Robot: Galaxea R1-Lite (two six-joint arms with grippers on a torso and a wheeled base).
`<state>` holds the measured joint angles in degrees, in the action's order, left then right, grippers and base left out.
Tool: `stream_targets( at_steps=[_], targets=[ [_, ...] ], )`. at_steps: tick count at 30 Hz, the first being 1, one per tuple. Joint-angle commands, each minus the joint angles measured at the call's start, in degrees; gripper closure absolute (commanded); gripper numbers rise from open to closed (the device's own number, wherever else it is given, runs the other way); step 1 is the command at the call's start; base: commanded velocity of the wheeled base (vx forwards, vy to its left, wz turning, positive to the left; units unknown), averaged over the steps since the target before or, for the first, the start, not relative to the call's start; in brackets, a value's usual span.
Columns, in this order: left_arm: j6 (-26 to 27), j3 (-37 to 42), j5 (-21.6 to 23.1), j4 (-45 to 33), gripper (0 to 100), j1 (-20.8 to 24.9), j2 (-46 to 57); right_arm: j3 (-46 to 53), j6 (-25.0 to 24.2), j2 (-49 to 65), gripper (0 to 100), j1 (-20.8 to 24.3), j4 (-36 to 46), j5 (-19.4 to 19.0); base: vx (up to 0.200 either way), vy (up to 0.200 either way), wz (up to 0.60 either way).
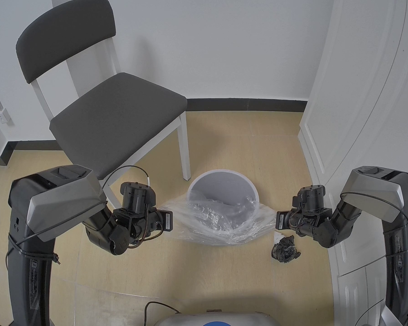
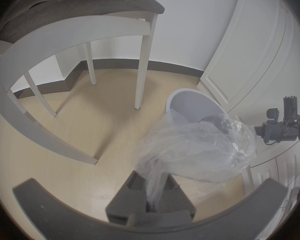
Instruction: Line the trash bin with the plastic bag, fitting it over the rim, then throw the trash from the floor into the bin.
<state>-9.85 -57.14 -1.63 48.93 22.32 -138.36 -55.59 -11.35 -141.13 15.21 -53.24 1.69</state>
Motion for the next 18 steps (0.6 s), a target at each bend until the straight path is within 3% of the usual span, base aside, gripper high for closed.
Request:
stream_targets(
  at_steps=[1,14,15,18],
  targets=[
    [-0.08,-0.26,-0.04,0.81,100,-0.35,-2.00,-1.19,-0.16,-1.96,100,-0.80,-0.03,0.15,0.000,0.000,0.00],
    [-0.35,0.36,1.19,1.25,100,-1.40,-1.38,-0.13,0.71,-4.42,100,-0.01,-4.07,0.24,0.000,0.000,0.00],
    [-0.35,0.45,1.28,1.34,100,-1.40,-1.29,0.13,0.89,-4.15,0,-0.01,-4.16,0.24,0.000,0.000,0.00],
    [-0.35,0.62,1.28,1.78,100,-1.40,-0.86,0.22,0.80,-3.36,0,-0.01,-4.42,0.24,0.000,0.000,0.00]
  ],
)
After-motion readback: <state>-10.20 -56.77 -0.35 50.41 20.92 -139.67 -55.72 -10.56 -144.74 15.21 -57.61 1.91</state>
